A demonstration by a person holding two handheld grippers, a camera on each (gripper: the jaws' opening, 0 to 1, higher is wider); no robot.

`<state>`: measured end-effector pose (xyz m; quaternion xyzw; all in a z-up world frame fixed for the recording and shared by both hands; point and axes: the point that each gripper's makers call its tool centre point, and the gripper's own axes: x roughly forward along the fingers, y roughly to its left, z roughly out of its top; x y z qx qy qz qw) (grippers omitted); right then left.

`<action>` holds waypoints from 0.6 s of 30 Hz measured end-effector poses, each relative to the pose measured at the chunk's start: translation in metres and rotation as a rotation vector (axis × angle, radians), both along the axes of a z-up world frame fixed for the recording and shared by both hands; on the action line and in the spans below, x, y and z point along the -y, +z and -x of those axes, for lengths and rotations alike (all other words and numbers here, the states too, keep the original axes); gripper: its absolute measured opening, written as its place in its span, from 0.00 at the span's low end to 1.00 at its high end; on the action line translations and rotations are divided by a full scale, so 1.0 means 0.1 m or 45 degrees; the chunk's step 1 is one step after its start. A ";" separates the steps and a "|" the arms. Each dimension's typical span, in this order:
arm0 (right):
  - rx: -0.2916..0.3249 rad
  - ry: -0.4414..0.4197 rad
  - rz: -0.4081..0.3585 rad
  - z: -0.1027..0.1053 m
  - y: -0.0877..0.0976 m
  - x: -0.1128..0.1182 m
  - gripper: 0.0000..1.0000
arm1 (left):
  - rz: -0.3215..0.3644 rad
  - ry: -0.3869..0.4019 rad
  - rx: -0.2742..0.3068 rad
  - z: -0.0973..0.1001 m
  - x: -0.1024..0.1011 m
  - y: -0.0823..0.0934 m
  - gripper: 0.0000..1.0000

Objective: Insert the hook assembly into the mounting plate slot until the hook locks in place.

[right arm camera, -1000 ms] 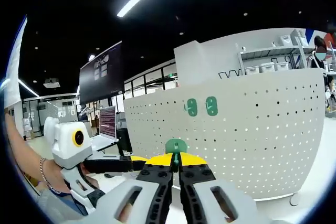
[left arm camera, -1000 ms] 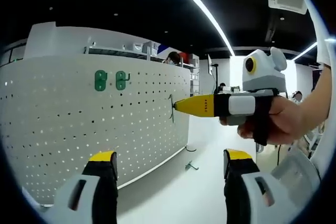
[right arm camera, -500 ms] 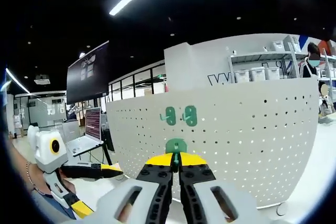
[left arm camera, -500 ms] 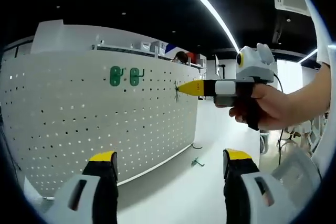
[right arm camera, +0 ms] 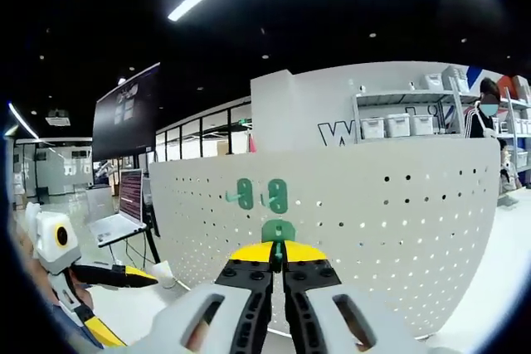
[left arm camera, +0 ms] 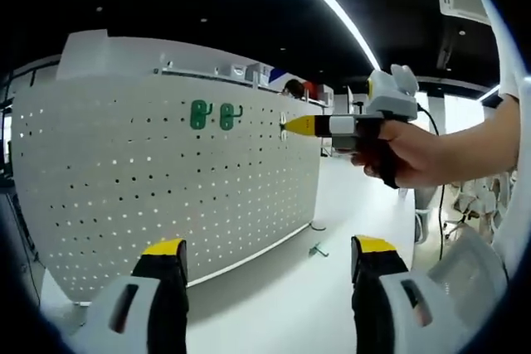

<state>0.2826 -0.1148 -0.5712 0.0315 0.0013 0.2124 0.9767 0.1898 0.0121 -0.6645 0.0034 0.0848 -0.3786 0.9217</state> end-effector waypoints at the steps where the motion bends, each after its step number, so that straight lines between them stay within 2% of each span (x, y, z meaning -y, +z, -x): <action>1: 0.005 -0.008 0.001 -0.03 0.02 0.01 0.00 | 0.000 0.003 -0.002 0.00 -0.01 -0.01 0.83; 18: 0.060 -0.091 -0.001 -0.36 0.21 0.12 0.00 | 0.009 0.039 -0.012 0.05 -0.15 -0.04 0.83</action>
